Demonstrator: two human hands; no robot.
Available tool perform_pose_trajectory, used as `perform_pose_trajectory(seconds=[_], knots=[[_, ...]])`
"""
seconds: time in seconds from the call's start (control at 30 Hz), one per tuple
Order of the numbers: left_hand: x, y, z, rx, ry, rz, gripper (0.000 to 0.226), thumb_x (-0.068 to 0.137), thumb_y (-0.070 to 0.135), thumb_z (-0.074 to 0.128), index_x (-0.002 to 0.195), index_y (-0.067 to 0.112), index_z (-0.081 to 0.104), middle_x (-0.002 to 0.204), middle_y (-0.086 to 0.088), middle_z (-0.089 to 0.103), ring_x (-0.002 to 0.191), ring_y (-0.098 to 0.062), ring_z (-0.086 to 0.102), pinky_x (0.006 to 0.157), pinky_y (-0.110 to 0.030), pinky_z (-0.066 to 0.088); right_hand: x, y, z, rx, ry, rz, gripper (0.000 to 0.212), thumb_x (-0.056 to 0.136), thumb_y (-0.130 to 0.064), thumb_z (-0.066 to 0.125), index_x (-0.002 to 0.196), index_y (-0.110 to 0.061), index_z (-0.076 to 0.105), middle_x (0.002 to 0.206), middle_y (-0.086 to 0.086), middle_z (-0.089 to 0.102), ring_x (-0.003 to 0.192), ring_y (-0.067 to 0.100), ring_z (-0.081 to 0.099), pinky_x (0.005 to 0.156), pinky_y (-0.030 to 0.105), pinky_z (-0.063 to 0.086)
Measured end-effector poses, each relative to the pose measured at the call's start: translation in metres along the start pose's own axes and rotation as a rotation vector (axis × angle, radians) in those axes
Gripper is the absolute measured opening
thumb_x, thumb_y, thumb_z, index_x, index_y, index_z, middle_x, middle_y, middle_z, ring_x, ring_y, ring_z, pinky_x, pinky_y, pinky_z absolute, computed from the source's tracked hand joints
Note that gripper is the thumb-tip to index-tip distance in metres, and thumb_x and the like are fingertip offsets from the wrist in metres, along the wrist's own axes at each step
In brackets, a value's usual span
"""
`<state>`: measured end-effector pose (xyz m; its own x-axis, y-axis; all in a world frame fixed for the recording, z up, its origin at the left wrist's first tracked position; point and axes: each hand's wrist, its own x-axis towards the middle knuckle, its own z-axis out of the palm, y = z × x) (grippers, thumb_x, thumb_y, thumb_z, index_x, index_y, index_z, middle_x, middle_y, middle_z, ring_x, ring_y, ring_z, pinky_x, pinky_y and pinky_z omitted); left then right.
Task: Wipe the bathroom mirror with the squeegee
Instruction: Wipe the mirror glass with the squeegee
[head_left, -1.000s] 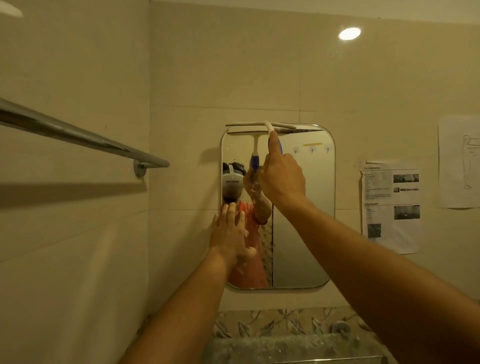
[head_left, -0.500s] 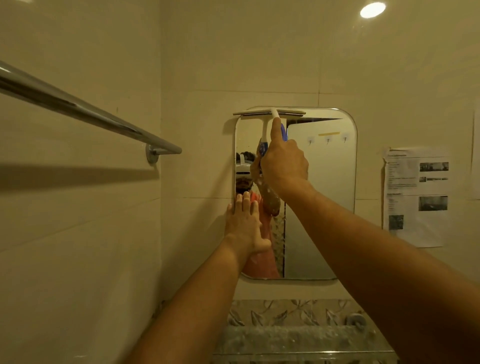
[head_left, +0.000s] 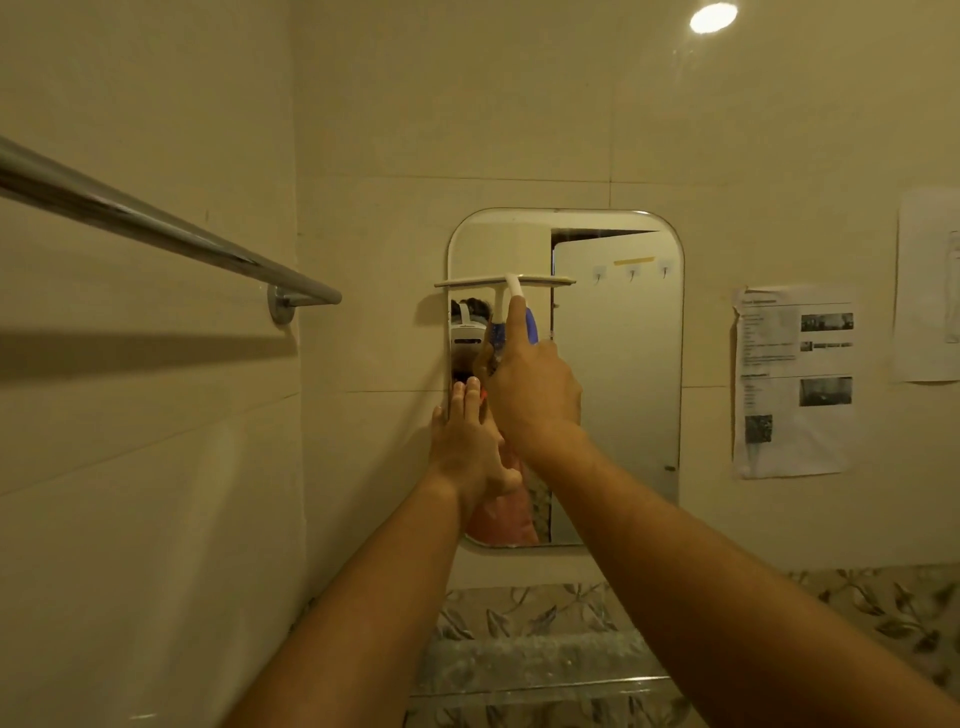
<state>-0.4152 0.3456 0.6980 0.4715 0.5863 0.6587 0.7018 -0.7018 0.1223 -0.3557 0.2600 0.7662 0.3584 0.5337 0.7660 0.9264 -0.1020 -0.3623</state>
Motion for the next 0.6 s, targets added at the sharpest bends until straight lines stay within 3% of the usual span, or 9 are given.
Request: perform_pose_trajectory(seconds=[0.07, 0.17, 0.27, 0.33, 0.4, 0.5, 0.6], knots=[[0.004, -0.005, 0.005, 0.005, 0.023, 0.007, 0.119, 0.074, 0.062, 0.071, 0.159, 0.017, 0.0, 0.165, -0.01, 0.004, 0.153, -0.029, 0.0, 0.122, -0.052, 0.013, -0.011, 0.001, 0.003, -0.026, -0.022, 0.014, 0.079, 0.104, -0.023, 0.05, 0.162, -0.03, -0.004, 0.103, 0.011, 0.054, 0.075, 0.017, 0.056, 0.067, 0.035, 0.058], [0.01, -0.007, 0.008, 0.129, -0.098, -0.014, 0.115, 0.082, 0.067, 0.06, 0.158, 0.014, -0.01, 0.166, -0.009, -0.01, 0.153, -0.029, -0.009, 0.122, -0.053, 0.009, -0.028, 0.005, 0.011, -0.072, -0.03, 0.017, 0.073, 0.108, -0.033, 0.041, 0.162, -0.028, -0.007, 0.104, 0.012, 0.054, 0.077, 0.019, 0.057, 0.064, 0.033, 0.056], [0.009, -0.003, 0.004, 0.129, -0.125, -0.007, 0.104, 0.091, 0.063, 0.05, 0.157, 0.015, -0.014, 0.165, -0.01, -0.015, 0.152, -0.029, -0.013, 0.122, -0.054, 0.008, -0.042, 0.005, 0.015, -0.009, -0.057, 0.054, 0.065, 0.11, -0.044, 0.03, 0.162, -0.031, -0.006, 0.102, 0.009, 0.047, 0.066, 0.01, 0.046, 0.049, 0.021, 0.033], [0.008, -0.001, 0.001, 0.156, -0.158, -0.008, 0.104, 0.093, 0.06, 0.051, 0.156, 0.015, -0.019, 0.164, -0.011, -0.02, 0.152, -0.029, -0.016, 0.122, -0.054, 0.007, -0.049, 0.007, 0.016, 0.03, -0.069, 0.076, 0.064, 0.109, -0.048, 0.026, 0.162, -0.032, -0.005, 0.1, 0.006, 0.042, 0.061, 0.005, 0.034, 0.046, 0.021, 0.023], [0.008, -0.001, 0.001, 0.201, -0.193, -0.018, 0.107, 0.093, 0.059, 0.053, 0.154, 0.015, -0.023, 0.163, -0.012, -0.024, 0.151, -0.03, -0.018, 0.122, -0.054, 0.007, -0.055, 0.011, 0.021, 0.009, -0.091, 0.074, 0.066, 0.109, -0.043, 0.031, 0.162, -0.032, -0.007, 0.105, 0.008, 0.045, 0.06, 0.005, 0.034, 0.045, 0.02, 0.023], [0.008, -0.001, -0.001, 0.224, -0.212, -0.024, 0.108, 0.092, 0.061, 0.053, 0.155, 0.015, -0.022, 0.163, -0.011, -0.024, 0.151, -0.03, -0.018, 0.122, -0.055, 0.006, -0.063, 0.019, 0.027, -0.004, -0.13, 0.061, 0.072, 0.107, -0.042, 0.042, 0.161, -0.035, -0.006, 0.115, 0.014, 0.051, 0.066, 0.01, 0.05, 0.049, 0.021, 0.036], [0.009, -0.003, -0.002, 0.257, -0.227, -0.008, 0.113, 0.087, 0.068, 0.053, 0.157, 0.016, -0.018, 0.163, -0.011, -0.025, 0.151, -0.031, -0.019, 0.121, -0.058, 0.005, -0.057, 0.02, 0.018, -0.001, -0.131, 0.027, 0.068, 0.106, -0.044, 0.041, 0.16, -0.036, 0.0, 0.111, 0.014, 0.054, 0.072, 0.016, 0.056, 0.049, 0.023, 0.038]])
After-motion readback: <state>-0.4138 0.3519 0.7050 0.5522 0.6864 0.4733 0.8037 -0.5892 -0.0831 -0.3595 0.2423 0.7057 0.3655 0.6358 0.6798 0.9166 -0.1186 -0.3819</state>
